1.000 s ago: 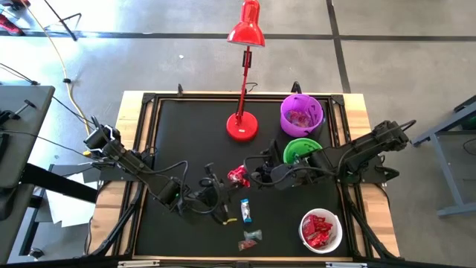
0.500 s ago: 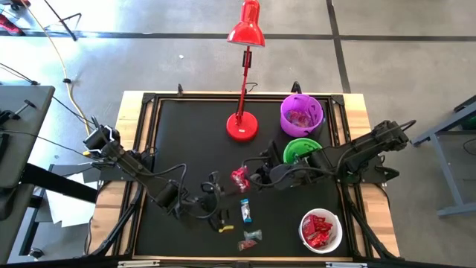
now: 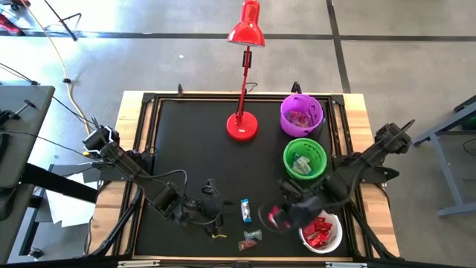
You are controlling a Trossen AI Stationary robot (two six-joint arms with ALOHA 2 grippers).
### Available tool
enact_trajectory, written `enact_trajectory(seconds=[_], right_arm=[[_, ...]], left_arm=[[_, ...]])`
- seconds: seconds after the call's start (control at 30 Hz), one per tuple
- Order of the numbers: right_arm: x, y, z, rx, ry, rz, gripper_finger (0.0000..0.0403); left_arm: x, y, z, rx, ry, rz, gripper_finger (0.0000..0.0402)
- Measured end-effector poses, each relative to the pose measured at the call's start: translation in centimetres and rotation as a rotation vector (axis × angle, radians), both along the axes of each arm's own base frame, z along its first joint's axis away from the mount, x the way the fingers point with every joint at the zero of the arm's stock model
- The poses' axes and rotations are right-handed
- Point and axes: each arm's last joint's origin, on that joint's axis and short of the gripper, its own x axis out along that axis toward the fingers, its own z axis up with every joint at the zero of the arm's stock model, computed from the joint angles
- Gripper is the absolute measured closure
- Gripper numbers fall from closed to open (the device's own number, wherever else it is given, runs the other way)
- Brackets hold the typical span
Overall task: Organize candy in baskets
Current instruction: Put the red candy into the white bucket, then put the white chocolate bar into the green bucket
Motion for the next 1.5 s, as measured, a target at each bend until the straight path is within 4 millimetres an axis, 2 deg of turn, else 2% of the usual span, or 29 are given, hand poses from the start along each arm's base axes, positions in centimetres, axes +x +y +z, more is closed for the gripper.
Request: enact_trajectory(seconds=[0.17, 0.3, 0.5, 0.63, 0.9, 1.07, 1.3, 1.5], right_arm=[[-2.2, 2.7, -0.1, 0.071, 0.047, 0.034, 0.0402], [-4.6, 4.0, -0.4, 0.065, 0.156, 0.016, 0.0402], [-8.6, 3.4, 0.3, -0.093, 0.385, -0.096, 0.0402], [-10.4, 3.2, 1.2, -0.150, 0.468, -0.143, 0.0402], [-11.1, 3.9, 1.3, -0.121, 0.474, -0.122, 0.0394], [-10.9, 4.1, 1.3, -0.129, 0.453, -0.029, 0.0350], [-10.9, 4.2, 1.3, -0.126, 0.444, -0.008, 0.0273], [-10.2, 4.6, 1.4, -0.099, 0.362, 0.011, 0.0253]], left_arm=[[0.0, 0.1, -0.1, 0.000, 0.009, 0.005, 0.0266], [0.2, 0.3, -0.1, 0.001, 0.009, 0.012, 0.0266], [0.4, 1.1, -0.3, 0.024, 0.038, 0.031, 0.0266], [0.6, 1.6, -0.5, 0.037, 0.057, 0.044, 0.0266], [0.9, 2.2, -0.6, 0.044, 0.068, 0.063, 0.0266], [1.0, 2.5, -0.6, 0.060, 0.073, 0.063, 0.0266], [1.1, 2.6, -0.6, 0.065, 0.074, 0.063, 0.0266], [1.0, 2.6, -0.9, 0.009, 0.122, 0.023, 0.0266]])
